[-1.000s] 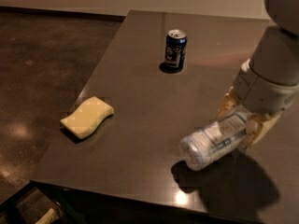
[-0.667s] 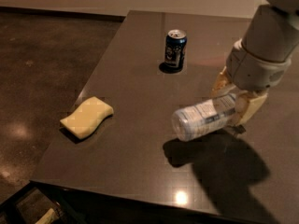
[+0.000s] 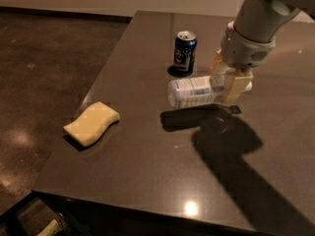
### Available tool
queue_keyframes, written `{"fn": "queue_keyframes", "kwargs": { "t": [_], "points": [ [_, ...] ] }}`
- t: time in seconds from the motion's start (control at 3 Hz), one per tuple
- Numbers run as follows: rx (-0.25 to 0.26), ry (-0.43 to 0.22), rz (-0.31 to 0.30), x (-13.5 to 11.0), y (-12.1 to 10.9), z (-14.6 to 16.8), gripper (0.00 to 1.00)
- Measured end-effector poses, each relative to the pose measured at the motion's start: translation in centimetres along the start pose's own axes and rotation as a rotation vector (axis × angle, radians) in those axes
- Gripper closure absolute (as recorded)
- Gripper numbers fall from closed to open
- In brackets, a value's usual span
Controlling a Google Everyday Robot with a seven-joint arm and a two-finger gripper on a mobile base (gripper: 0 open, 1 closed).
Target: Move blue plastic bottle near pepsi can
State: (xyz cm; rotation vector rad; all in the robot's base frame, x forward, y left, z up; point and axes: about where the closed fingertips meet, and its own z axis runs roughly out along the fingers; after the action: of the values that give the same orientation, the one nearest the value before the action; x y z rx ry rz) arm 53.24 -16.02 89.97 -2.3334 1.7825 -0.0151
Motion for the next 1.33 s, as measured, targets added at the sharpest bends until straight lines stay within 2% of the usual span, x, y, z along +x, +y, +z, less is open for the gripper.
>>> {"fn": "queue_keyframes", "kwargs": {
  "t": [0.33, 0.67, 1.33],
  "points": [
    [0.026, 0.018, 0.052, 0.7, -3.3, 1.6, 1.00],
    [0.030, 0.055, 0.092, 2.2, -5.8, 3.1, 0.82],
    [0.024, 0.091, 0.140, 4.4, -8.4, 4.3, 0.35]
  ]
}}
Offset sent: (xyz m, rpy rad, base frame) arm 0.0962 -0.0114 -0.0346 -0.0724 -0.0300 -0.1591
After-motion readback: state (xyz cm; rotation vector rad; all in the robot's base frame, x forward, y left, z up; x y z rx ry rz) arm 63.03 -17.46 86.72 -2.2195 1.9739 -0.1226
